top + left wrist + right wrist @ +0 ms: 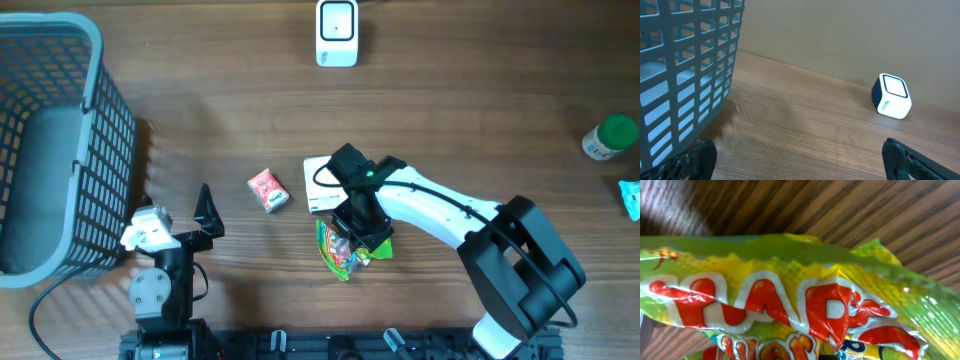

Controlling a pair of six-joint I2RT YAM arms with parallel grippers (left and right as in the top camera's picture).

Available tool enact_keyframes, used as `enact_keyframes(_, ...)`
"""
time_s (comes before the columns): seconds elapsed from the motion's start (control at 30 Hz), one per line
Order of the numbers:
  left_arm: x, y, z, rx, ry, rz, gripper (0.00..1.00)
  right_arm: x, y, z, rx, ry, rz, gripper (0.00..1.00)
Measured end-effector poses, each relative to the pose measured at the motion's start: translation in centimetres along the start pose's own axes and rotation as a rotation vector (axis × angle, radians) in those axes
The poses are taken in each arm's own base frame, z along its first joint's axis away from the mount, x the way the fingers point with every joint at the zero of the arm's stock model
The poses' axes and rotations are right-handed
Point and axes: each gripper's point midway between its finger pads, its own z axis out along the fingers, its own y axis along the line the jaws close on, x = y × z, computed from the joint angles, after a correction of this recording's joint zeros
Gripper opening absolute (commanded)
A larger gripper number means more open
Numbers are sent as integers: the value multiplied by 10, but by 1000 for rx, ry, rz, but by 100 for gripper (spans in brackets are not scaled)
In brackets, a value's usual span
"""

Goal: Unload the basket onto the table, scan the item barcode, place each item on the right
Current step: 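Reach the right gripper down and grasp the Haribo bag, then lift the Haribo bag and hold it up to the scanner face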

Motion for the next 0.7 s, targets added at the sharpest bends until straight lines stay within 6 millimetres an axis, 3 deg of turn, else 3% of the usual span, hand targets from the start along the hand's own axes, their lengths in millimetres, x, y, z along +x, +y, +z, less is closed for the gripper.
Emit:
enact_keyframes(0.1,0,0,0,0,0,0,100,6,4,-3,-18,45,-104,4)
enact_keyframes(0.17,0,0,0,0,0,0,100,10,14,-16,-70,57,-195,4)
enact_keyframes(0.23,0,0,0,0,0,0,100,18,33,-52,-196,35,-326,4)
enact_keyframes(0.33,0,0,0,0,0,0,100,42,54,-135,-461,-62,-574,4)
enact_keyframes(0.37,0,0,0,0,0,0,100,51,54,-162,-539,-101,-658,4)
enact_keyframes(0.43,0,0,0,0,0,0,100,64,48,-197,-638,-187,-845,5)
enact_keyframes(0.5,0,0,0,0,0,0,100,71,47,-218,-695,-299,-1062,4)
enact_keyframes(0.57,0,0,0,0,0,0,100,71,53,-223,-705,-379,-1218,4)
enact_keyframes(0.63,0,0,0,0,0,0,100,73,66,-233,-751,-458,-1307,4)
enact_keyframes(0.7,0,0,0,0,0,0,100,89,88,-259,-905,-529,-1423,4)
